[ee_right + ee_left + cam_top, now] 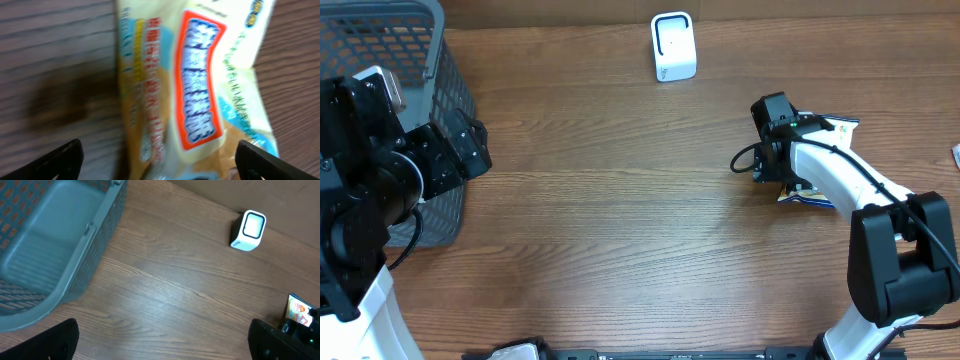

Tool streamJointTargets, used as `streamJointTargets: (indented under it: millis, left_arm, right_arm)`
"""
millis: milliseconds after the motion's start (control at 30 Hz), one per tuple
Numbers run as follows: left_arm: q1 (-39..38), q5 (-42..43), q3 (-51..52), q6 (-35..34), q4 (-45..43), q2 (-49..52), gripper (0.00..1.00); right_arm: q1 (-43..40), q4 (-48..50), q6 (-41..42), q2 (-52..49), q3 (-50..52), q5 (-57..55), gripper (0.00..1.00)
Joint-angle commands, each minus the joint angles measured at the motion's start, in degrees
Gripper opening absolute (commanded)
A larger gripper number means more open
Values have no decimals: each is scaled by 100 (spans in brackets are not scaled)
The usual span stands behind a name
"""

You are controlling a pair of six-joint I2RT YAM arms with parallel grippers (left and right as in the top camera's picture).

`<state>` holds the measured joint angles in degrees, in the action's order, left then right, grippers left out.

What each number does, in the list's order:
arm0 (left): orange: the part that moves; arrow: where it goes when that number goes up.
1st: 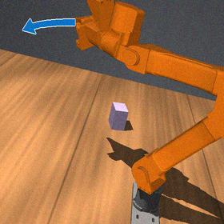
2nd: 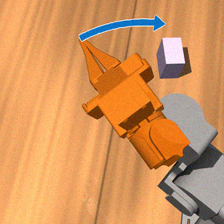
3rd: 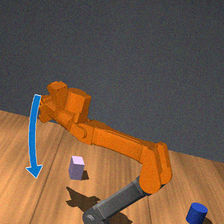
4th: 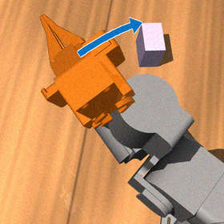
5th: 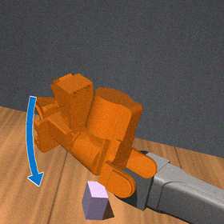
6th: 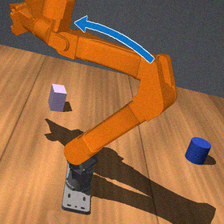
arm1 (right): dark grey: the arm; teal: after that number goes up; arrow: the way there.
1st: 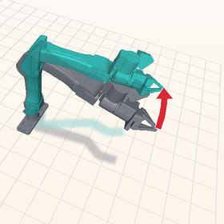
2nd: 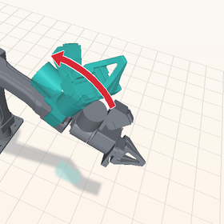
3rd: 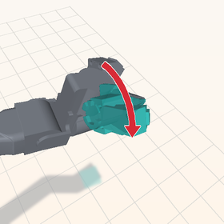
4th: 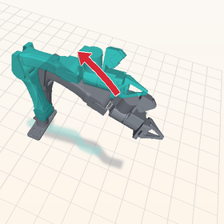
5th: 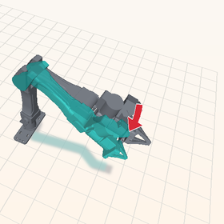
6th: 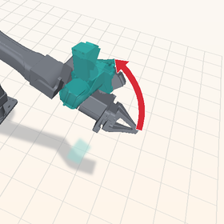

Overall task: Scan the item barcode
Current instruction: 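Reach the right gripper to the yellow detergent bag and grasp it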

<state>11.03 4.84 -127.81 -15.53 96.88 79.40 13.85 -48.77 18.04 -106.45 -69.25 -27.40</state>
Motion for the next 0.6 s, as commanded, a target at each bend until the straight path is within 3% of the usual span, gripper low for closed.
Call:
streamJointTargets:
  millis: [0, 100, 200, 267, 333, 367, 567]
  left_arm:
    - [31, -52, -4, -79, -9, 0, 100]
    - [31, -52, -4, -79, -9, 0, 100]
    - [31, -52, -4, -79, -9, 0, 100]
    - [31, -52, -4, -79, -9, 0, 100]
    - [31, -52, -4, -79, -9, 0, 100]
    - [31, -52, -4, -79, -9, 0, 100]
    - [31, -50, -4, -79, -9, 0, 100]
  right_arm:
    - [-92, 251, 216, 22, 310, -599, 95]
    - [-125, 481, 214, 20, 531, -599, 92]
    - [-133, 667, 219, 20, 629, -595, 78]
    - [-133, 697, 216, 20, 629, -564, 57]
    - [-133, 636, 216, 22, 595, -376, 15]
    - [-133, 566, 221, 22, 544, -227, 4]
    - [-133, -118, 212, 116, -328, 1320, 4]
